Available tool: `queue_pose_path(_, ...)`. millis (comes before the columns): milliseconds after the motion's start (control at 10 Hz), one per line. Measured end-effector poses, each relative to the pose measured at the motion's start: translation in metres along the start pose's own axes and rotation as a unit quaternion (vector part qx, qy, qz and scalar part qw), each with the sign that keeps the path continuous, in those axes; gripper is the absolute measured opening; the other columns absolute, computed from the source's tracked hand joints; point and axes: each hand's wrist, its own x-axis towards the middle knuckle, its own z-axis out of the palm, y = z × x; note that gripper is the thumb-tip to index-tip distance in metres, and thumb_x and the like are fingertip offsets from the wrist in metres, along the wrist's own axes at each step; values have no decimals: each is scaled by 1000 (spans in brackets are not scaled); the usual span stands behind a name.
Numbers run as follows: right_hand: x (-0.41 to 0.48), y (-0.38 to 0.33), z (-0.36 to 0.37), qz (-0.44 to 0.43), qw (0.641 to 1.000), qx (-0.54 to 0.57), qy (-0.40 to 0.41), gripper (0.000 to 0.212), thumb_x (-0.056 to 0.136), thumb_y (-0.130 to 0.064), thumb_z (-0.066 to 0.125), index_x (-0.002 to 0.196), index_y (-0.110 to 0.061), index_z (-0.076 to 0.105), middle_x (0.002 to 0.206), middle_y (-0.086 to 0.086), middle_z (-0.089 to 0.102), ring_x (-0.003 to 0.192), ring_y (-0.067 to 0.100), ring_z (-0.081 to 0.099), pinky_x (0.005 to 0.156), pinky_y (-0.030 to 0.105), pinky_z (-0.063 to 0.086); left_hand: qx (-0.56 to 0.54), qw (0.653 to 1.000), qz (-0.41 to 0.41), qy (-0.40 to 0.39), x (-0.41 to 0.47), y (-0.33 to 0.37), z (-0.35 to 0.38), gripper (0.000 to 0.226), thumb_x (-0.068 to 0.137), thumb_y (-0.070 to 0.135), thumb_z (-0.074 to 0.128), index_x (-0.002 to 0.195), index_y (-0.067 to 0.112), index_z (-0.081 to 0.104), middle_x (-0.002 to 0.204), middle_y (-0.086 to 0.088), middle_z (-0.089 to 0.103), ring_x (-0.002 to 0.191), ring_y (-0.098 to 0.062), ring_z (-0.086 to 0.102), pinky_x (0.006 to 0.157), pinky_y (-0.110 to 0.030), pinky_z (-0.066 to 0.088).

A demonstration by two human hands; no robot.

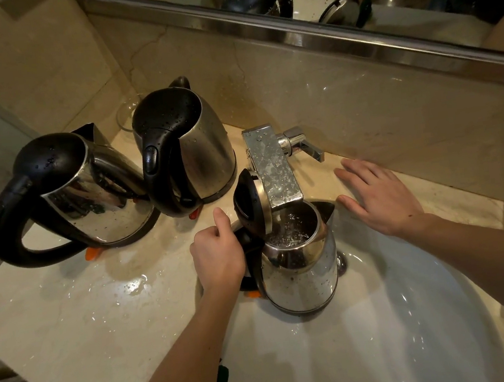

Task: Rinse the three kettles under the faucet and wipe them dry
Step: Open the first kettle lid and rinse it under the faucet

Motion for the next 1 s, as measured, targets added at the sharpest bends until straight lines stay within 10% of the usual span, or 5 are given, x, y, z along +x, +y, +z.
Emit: queue_pose_path(1000,-1,0,-2,-4,1000,5,3,71,94,-63,12,150,-23,32,157,1,32,143,25,27,116,42,25,4,1000,5,-5,-2,1,-1,61,103,43,35,51,12,33,52,-7,36,50,-18,35,55,-33,32)
